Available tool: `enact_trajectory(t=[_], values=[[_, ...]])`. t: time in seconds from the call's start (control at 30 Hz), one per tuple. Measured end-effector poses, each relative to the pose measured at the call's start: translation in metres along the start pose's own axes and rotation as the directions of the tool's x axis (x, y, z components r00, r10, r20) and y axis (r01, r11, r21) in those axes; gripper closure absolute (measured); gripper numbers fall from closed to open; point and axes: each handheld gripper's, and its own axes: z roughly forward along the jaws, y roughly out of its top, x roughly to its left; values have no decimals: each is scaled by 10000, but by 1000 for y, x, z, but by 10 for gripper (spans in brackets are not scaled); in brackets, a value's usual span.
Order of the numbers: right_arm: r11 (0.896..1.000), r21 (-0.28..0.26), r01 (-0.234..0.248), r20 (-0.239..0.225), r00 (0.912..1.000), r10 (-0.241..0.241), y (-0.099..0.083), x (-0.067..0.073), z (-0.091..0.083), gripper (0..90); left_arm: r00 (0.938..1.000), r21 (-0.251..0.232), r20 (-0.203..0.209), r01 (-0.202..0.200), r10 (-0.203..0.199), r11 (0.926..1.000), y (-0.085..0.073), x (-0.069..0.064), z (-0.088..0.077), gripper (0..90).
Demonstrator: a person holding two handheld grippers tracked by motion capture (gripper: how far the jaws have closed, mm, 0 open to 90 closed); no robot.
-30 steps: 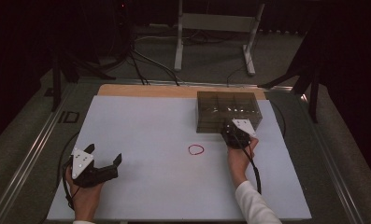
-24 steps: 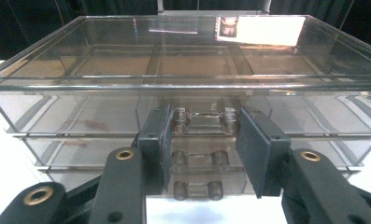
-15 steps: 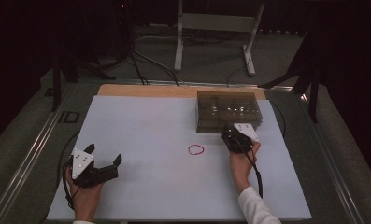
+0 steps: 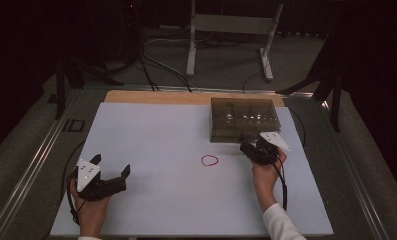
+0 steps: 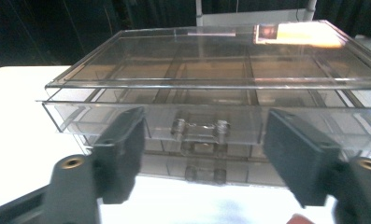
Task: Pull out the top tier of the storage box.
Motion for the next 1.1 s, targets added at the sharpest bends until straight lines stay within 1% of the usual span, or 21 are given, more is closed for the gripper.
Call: enact_trajectory(t=[0.03,0.07,0.1,0.13,0.17,0.2,0.23,0.27,0.33,0.4,0.47,0.5,0.6,0.73,0.8,0.83,0.87,0.93,1.0,1.07,1.1], values=[[10000,0,0,0,10000,0,0,0,0,245,10000,0,0,0,0,10000,0,0,0,11],[9992,407,-47,-112,9999,52,1,-5,-1,97,10000,1,3,-18,18,10000,0,0,0,11],[9986,527,-79,-224,9997,91,1,-7,0,71,10000,-1,6,-13,13,10000,0,0,0,11],[9986,527,-79,-224,9997,91,1,-7,0,71,10000,-1,6,-13,13,10000,0,0,0,12],[9982,582,-103,-378,9992,125,1,-8,0,46,10000,-8,1,-1,1,10000,0,0,0,12],[9967,809,67,-699,9976,-10,0,-12,0,0,10000,-10,-2,2,-2,10000,0,0,0,11],[9967,809,67,-699,9976,-10,0,-12,0,0,10000,-10,-2,2,-2,10000,0,0,0,11],[9964,840,116,-876,9961,-42,0,-13,-1,0,10000,-7,-1,4,-4,10000,0,0,0,11],[9958,849,333,-1016,9945,-246,3,-15,-4,0,10000,-14,7,-4,4,10000,0,-1,0,11],[9957,846,371,-1068,9939,-279,4,-15,-5,0,10000,-10,12,-1,1,10000,0,-1,0,11],[9941,971,485,-1173,9924,-370,6,-16,-5,0,10000,-16,20,6,-6,10000,0,-1,0,11],[9918,1157,534,-1334,9903,-378,7,-16,-4,0,10000,-13,22,7,-7,10000,0,-1,0,11],[9884,1264,838,-1590,9853,-632,9,-17,-5,0,10000,-12,20,2,-2,10000,0,0,0,11],[9836,1385,1157,-2042,9751,-860,12,-18,-6,0,10000,-16,20,10,-10,10000,0,0,0,11],[9779,1599,1349,-2526,9632,-916,14,-19,-5,0,10000,-12,16,8,-8,10000,0,0,1,11],[9739,1683,1524,-2623,9593,-1047,15,-19,-5,0,10000,-15,24,7,-7,10000,0,0,1,11],[9739,1683,1524,-2623,9593,-1047,15,-19,-5,0,10000,-15,24,7,-7,10000,0,0,1,11],[9661,1833,1815,-2836,9508,-1248,18,-20,-6,0,10000,-12,10,18,-18,10000,0,0,1,11],[9662,1836,1811,-3033,9454,-1195,20,-22,-7,0,10000,-5,-1,17,-17,10000,0,0,1,11],[9639,1712,2040,-3319,9331,-1385,20,-24,-6,0,10000,-7,0,20,-20,10000,0,0,1,11],[9613,1715,2155,-3381,9294,-1481,21,-24,-6,0,10000,-5,1,18,-18,10000,0,0,1,12]])
